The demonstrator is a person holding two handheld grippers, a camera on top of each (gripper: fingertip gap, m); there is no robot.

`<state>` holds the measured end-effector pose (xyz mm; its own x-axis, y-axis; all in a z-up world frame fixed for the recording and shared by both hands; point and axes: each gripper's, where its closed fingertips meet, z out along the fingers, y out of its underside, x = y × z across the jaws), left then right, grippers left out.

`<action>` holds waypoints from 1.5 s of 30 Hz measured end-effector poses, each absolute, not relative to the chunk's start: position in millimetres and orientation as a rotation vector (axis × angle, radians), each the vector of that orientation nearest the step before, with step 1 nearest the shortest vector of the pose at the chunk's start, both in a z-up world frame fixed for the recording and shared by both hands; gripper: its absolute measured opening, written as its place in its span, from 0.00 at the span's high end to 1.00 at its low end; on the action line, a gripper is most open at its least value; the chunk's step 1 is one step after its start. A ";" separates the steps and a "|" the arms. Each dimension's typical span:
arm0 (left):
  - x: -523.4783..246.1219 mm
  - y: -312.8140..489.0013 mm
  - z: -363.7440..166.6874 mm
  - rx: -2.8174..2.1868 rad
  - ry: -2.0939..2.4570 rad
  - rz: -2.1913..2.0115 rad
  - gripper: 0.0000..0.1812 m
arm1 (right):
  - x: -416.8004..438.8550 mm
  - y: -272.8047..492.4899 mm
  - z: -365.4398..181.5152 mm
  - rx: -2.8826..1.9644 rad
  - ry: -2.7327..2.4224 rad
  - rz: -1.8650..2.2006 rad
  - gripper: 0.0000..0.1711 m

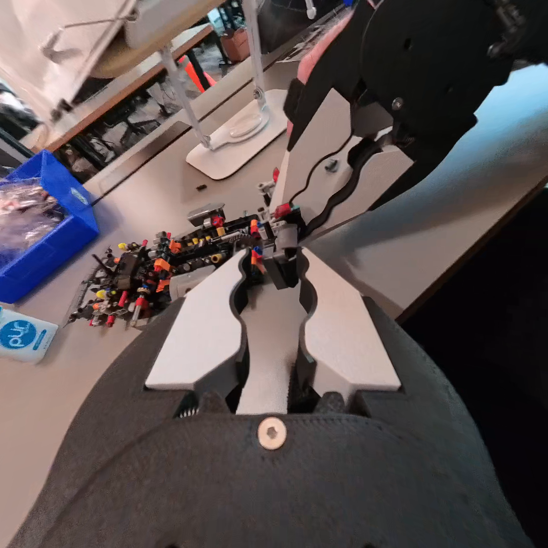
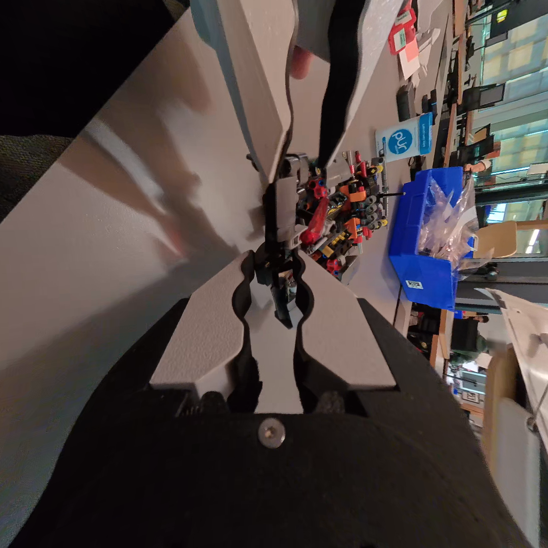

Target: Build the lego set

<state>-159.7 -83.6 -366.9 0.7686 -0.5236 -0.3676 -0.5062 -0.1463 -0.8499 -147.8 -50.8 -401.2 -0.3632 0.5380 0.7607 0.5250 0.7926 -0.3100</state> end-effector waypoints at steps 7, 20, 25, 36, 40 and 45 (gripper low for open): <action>-205.8 -79.8 -350.6 -1.691 0.864 0.040 0.89 | -147.2 -49.3 -403.2 -0.734 -2.049 -0.148 0.87; -241.2 -31.7 -385.5 -1.885 0.858 -0.159 0.91 | -133.5 -39.7 -408.5 -0.803 -2.052 -0.161 0.87; -230.4 -32.6 -386.4 -1.897 0.833 -0.213 0.93 | -128.7 -39.5 -407.8 -0.748 -2.057 -0.160 0.87; -188.9 -28.4 -376.2 -1.838 0.873 -0.227 0.91 | -112.2 -6.7 -399.2 -0.633 -2.031 -0.242 0.87; -179.0 -27.4 -361.5 -1.791 0.916 -0.179 0.91 | -107.9 -1.3 -400.1 -0.575 -2.064 -0.232 0.87; -145.0 -33.1 -365.4 -1.783 1.015 -0.174 0.90 | -111.0 -2.5 -407.7 -0.511 -2.105 -0.222 0.87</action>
